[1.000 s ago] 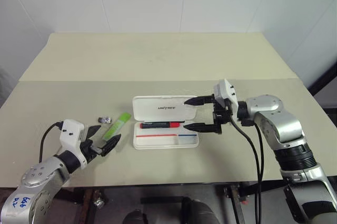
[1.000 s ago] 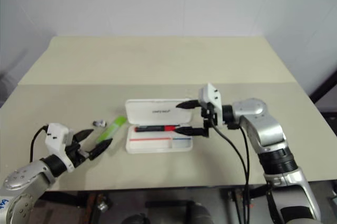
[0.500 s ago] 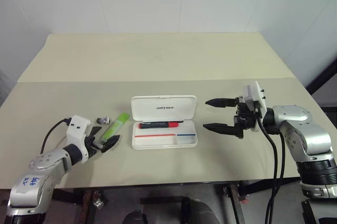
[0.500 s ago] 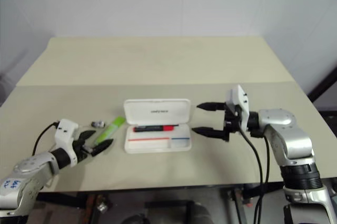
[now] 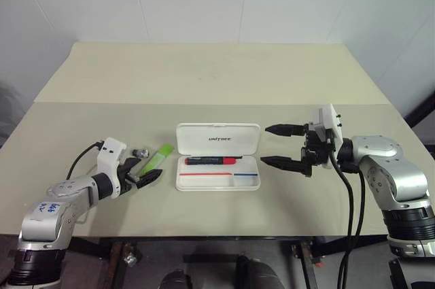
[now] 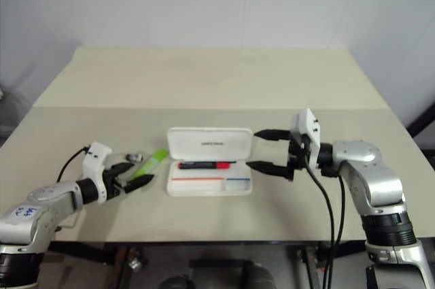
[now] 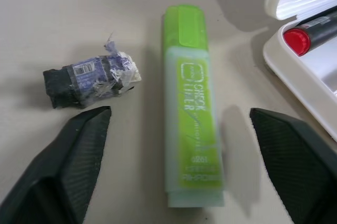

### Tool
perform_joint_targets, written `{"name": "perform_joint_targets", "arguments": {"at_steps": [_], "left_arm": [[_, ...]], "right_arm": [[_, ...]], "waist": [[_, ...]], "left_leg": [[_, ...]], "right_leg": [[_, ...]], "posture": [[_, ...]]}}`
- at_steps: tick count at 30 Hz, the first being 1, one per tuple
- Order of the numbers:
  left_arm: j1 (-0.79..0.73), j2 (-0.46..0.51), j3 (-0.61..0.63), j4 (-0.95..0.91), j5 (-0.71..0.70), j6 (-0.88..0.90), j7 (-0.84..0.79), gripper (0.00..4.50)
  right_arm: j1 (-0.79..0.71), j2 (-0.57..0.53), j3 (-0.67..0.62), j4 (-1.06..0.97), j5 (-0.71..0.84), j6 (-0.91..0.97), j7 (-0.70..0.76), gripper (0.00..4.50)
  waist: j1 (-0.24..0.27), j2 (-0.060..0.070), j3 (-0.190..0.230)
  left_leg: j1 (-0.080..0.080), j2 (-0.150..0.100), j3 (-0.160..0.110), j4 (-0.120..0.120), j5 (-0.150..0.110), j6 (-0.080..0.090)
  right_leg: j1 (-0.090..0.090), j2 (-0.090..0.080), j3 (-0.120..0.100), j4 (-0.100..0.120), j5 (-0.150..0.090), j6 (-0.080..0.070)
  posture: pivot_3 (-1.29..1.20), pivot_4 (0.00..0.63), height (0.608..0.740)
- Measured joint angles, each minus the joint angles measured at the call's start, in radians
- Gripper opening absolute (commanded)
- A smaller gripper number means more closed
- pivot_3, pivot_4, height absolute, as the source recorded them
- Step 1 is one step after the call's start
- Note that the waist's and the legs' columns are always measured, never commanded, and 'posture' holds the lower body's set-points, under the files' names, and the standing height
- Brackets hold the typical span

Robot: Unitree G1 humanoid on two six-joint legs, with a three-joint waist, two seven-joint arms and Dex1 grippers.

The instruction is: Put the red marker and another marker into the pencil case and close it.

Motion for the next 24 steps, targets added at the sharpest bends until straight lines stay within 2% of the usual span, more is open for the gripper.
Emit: {"name": "perform_joint_targets", "arguments": {"at_steps": [6,8,17,24], "left_arm": [[0.000,0.000,-0.002,-0.002,0.004,0.012,0.005,1.57],[0.000,0.000,-0.004,-0.004,0.004,0.013,0.005,1.08],[-0.002,-0.002,0.001,-0.018,0.005,0.021,0.015,1.08],[-0.018,0.034,-0.012,-0.121,-0.016,0.062,-0.013,1.08]], "right_arm": [[-0.005,0.000,0.001,0.002,-0.001,-0.009,-0.004,4.50],[-0.009,0.000,0.001,0.002,-0.002,-0.012,-0.004,4.50],[-0.013,0.000,-0.005,0.013,0.012,-0.030,0.016,4.50],[0.009,-0.016,-0.040,0.042,0.020,-0.051,0.043,4.50]], "waist": [[0.002,0.000,0.000],[0.002,0.000,0.000],[0.002,0.000,0.000],[0.001,0.000,0.000]], "left_leg": [[-0.001,-0.001,0.000,0.000,-0.001,0.001],[-0.001,-0.001,0.000,0.000,-0.001,0.002],[-0.001,-0.001,0.000,0.000,-0.001,0.002],[-0.002,-0.001,0.000,0.000,-0.001,0.002]], "right_leg": [[0.000,-0.001,0.000,-0.001,0.000,0.000],[0.001,-0.001,0.000,-0.002,0.000,0.001],[0.001,-0.001,0.000,-0.001,0.000,0.001],[0.000,-0.001,0.000,-0.002,0.000,0.001]], "posture": [[0.00,0.150,0.740],[0.00,0.150,0.740],[0.00,0.150,0.740],[0.00,0.150,0.740]]}}
